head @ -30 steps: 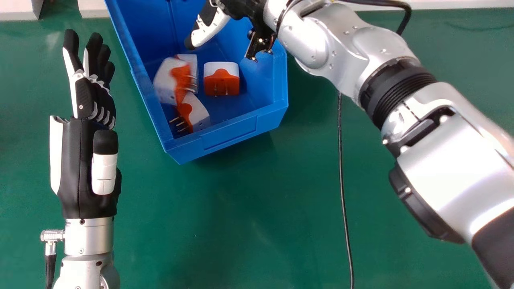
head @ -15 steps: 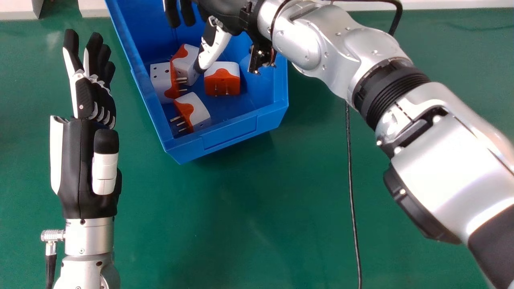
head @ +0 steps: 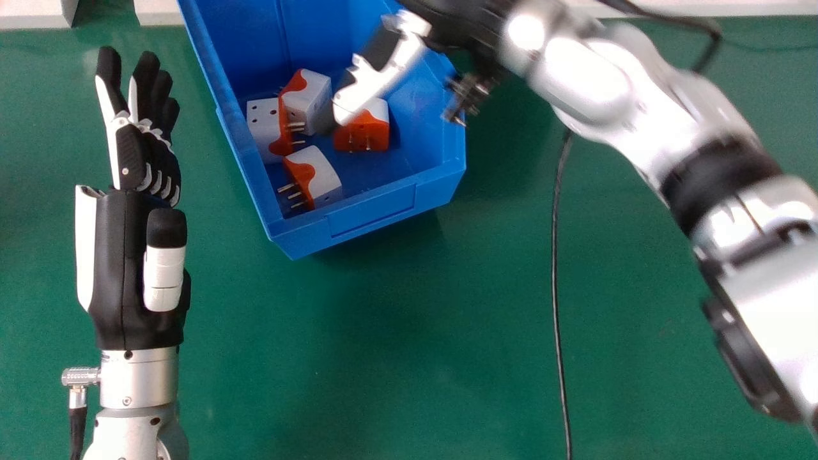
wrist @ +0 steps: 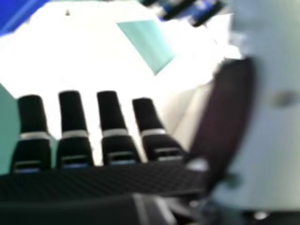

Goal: Pick all objects and put in blue box

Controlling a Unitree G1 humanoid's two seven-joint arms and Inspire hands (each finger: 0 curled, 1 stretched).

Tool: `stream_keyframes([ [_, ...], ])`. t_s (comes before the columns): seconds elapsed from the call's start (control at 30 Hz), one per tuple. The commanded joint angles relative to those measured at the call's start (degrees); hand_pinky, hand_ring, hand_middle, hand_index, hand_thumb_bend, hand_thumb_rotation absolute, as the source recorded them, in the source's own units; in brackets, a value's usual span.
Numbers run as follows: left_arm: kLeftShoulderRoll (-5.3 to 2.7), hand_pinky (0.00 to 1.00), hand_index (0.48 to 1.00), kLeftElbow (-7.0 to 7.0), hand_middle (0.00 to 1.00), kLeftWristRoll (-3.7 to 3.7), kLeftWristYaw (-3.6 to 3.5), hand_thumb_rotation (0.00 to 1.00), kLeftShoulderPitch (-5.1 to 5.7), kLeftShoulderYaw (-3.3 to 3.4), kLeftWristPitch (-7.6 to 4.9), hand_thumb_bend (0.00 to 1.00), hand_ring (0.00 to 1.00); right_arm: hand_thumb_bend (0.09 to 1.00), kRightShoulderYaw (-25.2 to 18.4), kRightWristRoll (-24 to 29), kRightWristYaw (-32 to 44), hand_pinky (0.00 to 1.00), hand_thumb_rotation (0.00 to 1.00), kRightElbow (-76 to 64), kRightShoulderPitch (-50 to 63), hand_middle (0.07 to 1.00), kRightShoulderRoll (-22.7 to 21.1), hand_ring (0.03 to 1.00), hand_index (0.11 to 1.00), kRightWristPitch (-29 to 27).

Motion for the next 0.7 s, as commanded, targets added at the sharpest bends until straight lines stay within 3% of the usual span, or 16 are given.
stream_keyframes([
  [0.0, 0.11, 1.00, 1.000, -0.29, 1.00, 0.46, 0.23, 0.96, -0.24, 0.16, -1.42, 0.98, 1.00, 0.913, -3.32, 4.22, 0.09, 0.70, 0.82, -6.41, 3.17, 0.798, -2.65, 0.775, 0.833, -1.69],
  [0.2, -0.16, 1.00, 1.000, -0.32, 1.00, 0.56, 0.60, 0.96, 0.07, 0.30, -2.01, 0.98, 1.00, 0.815, -8.34, 19.24, 7.45, 0.70, 0.88, -17.18, 16.74, 0.824, -6.46, 0.802, 0.848, -4.24],
  [0.33, -0.26, 1.00, 1.000, -0.54, 1.00, 0.72, 1.00, 0.96, 0.45, 0.42, -2.17, 0.98, 1.00, 0.743, -11.23, 28.98, 11.03, 0.71, 0.89, -21.00, 24.91, 0.857, -6.68, 0.834, 0.871, -7.22],
  [0.47, -0.51, 1.00, 1.000, -0.77, 1.00, 0.99, 1.50, 0.96, 0.75, 0.16, -2.13, 0.98, 1.00, 0.709, -13.88, 32.67, 11.28, 0.71, 0.89, -25.83, 32.76, 0.875, -5.26, 0.849, 0.884, -7.78],
  [0.67, -0.91, 1.00, 1.000, -1.12, 1.00, 0.96, 1.44, 0.96, 1.47, -0.40, -2.31, 0.97, 1.00, 0.658, -16.50, 35.27, 10.20, 0.73, 0.92, -28.63, 44.53, 0.904, 0.56, 0.873, 0.907, -9.71],
])
